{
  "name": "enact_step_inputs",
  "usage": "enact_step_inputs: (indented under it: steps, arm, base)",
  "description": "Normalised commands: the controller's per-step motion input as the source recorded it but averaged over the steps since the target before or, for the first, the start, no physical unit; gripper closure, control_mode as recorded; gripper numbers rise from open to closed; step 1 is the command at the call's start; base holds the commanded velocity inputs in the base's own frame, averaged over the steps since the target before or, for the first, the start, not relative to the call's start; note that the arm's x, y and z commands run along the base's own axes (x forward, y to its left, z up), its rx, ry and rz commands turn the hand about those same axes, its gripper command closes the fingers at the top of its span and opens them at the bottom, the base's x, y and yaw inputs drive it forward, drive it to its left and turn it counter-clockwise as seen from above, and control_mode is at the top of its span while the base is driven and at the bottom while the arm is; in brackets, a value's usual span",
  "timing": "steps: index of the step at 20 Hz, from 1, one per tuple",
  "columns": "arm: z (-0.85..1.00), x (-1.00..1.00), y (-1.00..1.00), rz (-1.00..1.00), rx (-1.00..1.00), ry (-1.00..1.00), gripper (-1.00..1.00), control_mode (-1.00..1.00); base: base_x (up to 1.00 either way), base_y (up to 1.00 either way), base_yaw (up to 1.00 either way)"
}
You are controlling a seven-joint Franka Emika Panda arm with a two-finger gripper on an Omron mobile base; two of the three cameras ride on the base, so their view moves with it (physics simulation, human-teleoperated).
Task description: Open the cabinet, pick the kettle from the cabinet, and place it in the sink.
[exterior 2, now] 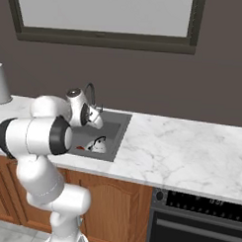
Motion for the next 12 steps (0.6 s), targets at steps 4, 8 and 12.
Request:
enact_step_inputs:
  steps: [4,8,12]
  arm:
    - [0.35,-0.27,-0.05,0.24,0.0,-0.04,-1.0,-1.0]
    - [0.36,-0.31,-0.04,0.24,-0.01,-0.04,-1.0,-1.0]
    - [0.35,-0.34,-0.04,0.2,-0.08,-0.09,-1.0,-1.0]
  base:
    - [0.0,0.0,0.0]
    - [0.0,0.0,0.0]
    - [0.0,0.0,0.0]
